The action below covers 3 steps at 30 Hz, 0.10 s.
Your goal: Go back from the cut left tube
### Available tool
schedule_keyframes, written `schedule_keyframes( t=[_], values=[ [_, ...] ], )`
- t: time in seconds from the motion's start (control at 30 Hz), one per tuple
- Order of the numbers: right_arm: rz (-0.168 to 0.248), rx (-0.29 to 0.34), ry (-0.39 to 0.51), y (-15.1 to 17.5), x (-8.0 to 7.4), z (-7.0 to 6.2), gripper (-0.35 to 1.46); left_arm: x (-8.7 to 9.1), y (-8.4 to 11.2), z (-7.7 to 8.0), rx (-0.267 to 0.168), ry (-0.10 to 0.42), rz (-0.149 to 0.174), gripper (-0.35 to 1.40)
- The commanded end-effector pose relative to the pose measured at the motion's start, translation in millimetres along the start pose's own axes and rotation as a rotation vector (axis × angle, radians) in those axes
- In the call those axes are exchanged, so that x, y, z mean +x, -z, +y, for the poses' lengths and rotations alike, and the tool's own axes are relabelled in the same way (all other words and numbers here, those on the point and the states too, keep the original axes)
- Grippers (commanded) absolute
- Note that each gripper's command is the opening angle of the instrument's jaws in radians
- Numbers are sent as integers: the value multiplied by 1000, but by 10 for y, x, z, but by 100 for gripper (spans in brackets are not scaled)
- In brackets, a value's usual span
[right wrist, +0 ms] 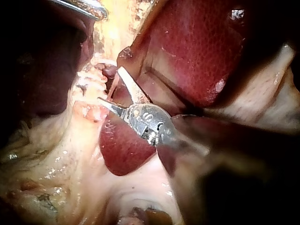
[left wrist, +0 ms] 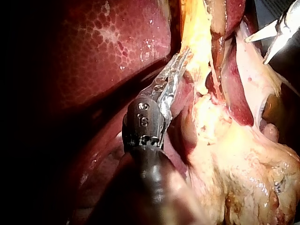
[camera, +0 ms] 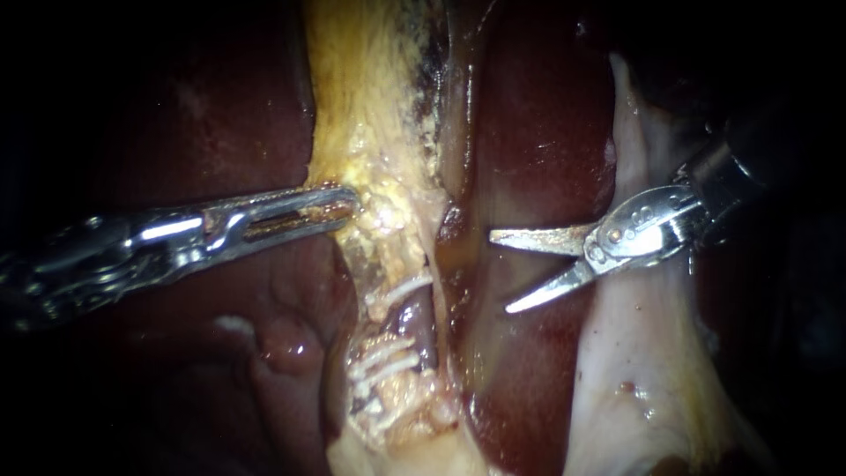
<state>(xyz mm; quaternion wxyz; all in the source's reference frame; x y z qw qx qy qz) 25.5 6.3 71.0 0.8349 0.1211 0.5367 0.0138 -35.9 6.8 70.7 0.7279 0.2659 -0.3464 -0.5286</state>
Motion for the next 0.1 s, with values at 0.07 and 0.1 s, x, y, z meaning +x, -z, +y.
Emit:
schedule_keyframes(
  t=[0.07, 0.1],
  values=[
    [0, 0, 0, 0, 0, 0, 143, -1, 0, 0, 0, 1, 1, -35],
    [0, 0, 0, 0, 0, 0, 143, -1, 0, -1, 0, 1, 1, -35]
  ],
)
